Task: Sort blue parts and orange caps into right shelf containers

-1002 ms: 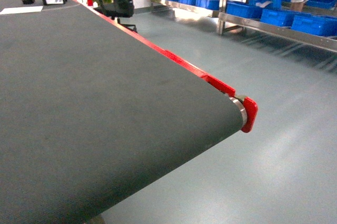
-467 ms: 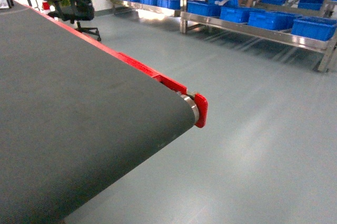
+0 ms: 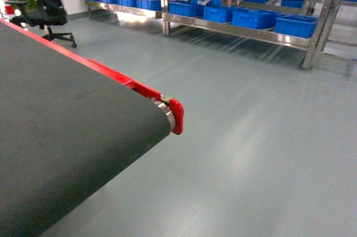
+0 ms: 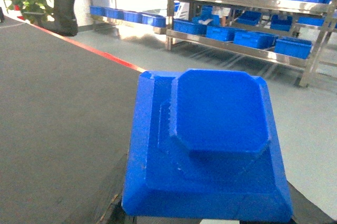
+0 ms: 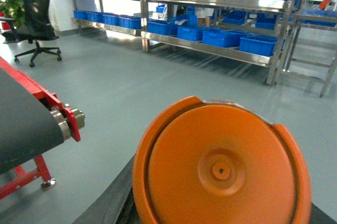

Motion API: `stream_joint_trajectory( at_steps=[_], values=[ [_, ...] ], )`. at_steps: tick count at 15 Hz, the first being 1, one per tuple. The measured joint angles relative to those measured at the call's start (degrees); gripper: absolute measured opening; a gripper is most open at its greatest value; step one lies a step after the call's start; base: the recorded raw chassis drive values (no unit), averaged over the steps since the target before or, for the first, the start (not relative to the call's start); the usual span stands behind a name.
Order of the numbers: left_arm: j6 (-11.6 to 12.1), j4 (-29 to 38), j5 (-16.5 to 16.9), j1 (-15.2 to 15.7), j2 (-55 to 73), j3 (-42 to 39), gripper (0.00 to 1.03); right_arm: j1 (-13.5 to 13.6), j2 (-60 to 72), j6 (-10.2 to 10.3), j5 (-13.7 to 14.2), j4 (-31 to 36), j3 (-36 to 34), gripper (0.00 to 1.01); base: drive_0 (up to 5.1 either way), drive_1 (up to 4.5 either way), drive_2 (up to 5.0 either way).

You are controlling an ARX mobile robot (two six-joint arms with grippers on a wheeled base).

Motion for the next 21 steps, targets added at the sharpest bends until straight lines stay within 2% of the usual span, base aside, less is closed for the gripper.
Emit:
stream_joint_trajectory(
  at_steps=[21],
  values=[
    [0.00, 0.00, 0.00, 0.00, 0.00, 0.00, 0.44, 0.00, 0.00, 0.00, 0.00, 0.00, 0.00, 0.45, -1.6, -1.60, -1.6]
  ],
)
